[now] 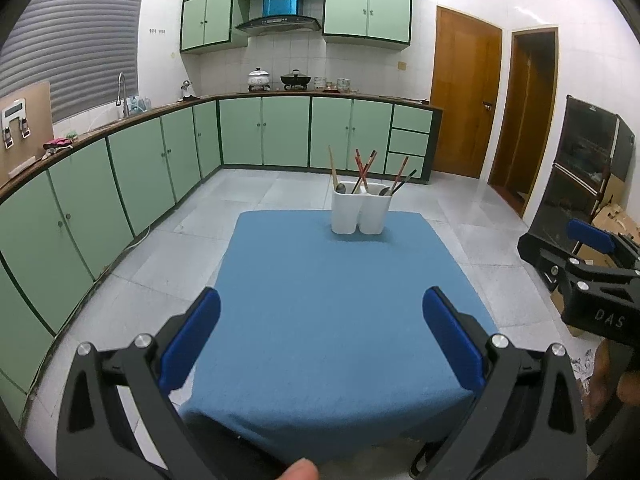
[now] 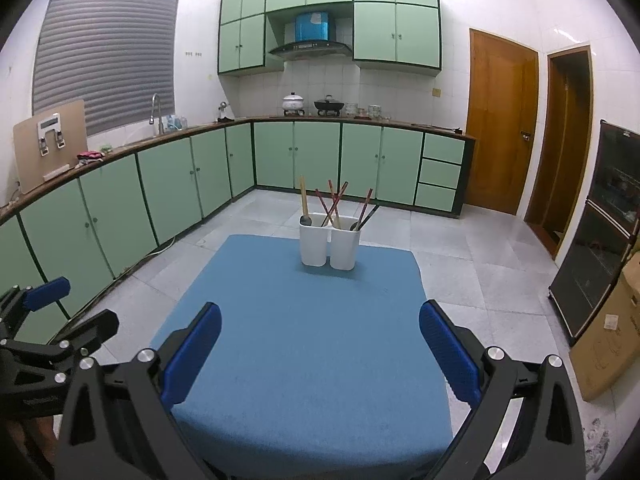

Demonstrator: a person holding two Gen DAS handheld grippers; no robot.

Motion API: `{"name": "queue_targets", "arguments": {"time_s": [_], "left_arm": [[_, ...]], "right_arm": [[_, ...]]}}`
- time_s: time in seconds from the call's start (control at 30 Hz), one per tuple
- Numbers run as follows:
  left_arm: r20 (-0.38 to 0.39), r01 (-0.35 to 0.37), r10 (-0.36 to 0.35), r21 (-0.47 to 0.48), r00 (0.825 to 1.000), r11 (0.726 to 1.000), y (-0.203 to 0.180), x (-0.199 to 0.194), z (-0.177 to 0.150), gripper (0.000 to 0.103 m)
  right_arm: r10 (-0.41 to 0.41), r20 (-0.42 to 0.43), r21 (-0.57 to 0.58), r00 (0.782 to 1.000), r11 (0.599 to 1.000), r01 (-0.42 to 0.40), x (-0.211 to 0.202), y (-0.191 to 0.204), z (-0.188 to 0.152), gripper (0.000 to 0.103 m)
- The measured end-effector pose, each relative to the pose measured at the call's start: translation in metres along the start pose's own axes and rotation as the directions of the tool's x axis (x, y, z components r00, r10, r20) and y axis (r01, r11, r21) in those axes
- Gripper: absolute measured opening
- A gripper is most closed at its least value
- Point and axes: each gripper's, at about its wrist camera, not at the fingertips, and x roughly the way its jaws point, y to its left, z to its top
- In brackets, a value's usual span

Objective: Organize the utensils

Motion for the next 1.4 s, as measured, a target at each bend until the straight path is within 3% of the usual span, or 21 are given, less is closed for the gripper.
{"name": "queue_targets", "arguments": {"time_s": [0.3, 0.57, 0.67, 0.97, 1.4], "left_arm": [[-0.031, -0.024, 0.024, 0.017, 0.999, 1.0, -0.008, 0.016, 0.001, 0.098], [0.014, -0.072, 0.072, 0.07, 0.997, 0.995, -0.023, 0.016, 0.002, 0.098], [0.01, -0.033, 0.033, 0.045, 0.999, 0.998, -0.021, 0.015, 0.006, 0.098], [0.058, -0.049, 0.048, 0.025, 0.997, 0.998, -0.024, 0.003, 0.013, 0.098], [0.037, -0.068, 0.066, 0.03, 0.997, 0.997, -0.032, 0.003, 0.019, 0.098]], "right_arm": [[0.054, 0.008, -0.002, 0.998, 0.999, -0.054, 0.016, -0.006, -0.001, 0.097], [0.066, 0.011, -0.007, 0.998, 0.998, -0.066, 0.021, -0.005, -0.007, 0.097], [0.066, 0.019, 0.004, 0.998, 0.998, -0.066, 0.021, -0.007, -0.007, 0.097], [0.067, 0.025, 0.019, 0.997, 0.998, -0.068, 0.023, -0.015, -0.008, 0.097], [0.076, 0.035, 0.029, 0.996, 0.997, -0.077, 0.025, -0.017, -0.013, 0.097]]}}
